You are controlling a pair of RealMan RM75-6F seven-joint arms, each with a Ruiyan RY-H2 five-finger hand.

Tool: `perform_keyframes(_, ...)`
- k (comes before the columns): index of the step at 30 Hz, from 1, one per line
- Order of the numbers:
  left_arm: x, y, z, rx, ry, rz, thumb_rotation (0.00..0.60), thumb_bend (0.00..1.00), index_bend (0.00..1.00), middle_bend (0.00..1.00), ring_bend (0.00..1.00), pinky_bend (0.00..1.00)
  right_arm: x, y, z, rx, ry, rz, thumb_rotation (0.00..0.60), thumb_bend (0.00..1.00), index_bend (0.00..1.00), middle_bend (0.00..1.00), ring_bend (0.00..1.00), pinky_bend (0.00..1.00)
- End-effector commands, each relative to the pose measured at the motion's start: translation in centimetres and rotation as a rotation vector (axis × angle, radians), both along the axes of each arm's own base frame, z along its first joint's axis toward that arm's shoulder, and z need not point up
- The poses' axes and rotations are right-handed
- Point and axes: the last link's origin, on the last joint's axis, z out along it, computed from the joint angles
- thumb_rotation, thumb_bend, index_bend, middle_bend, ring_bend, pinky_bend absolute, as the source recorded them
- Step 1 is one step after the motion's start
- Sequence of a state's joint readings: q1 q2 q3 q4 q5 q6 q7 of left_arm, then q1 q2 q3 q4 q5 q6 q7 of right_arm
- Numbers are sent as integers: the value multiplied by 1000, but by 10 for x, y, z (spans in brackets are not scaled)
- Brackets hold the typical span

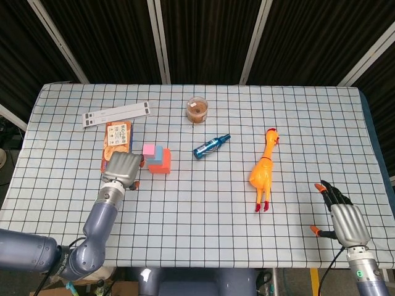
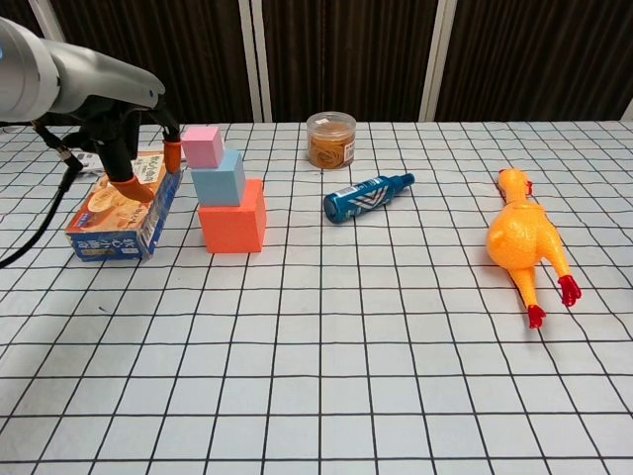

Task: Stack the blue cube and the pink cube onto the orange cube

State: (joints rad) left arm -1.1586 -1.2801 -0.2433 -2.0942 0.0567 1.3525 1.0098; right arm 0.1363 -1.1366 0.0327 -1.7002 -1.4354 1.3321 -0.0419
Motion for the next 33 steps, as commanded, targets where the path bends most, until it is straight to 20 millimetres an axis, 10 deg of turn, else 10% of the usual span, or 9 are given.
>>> perform_keyframes(1, 0, -3, 13, 24, 9, 1, 600, 316, 367, 1000, 805, 780, 0, 0, 0, 0, 0, 0, 600, 160, 124, 73, 128, 251)
perform_keyframes(11, -25, -7, 46, 79, -29, 58, 600, 316, 309, 1000, 805, 780, 0, 1, 1, -1, -4, -2, 600, 160, 124, 73, 128, 251)
perform_keyframes(33, -33, 10, 17, 49, -44, 57, 600, 316, 214, 1000, 805, 780, -1, 1, 2, 0, -4, -16, 600, 161, 124, 74, 128, 252)
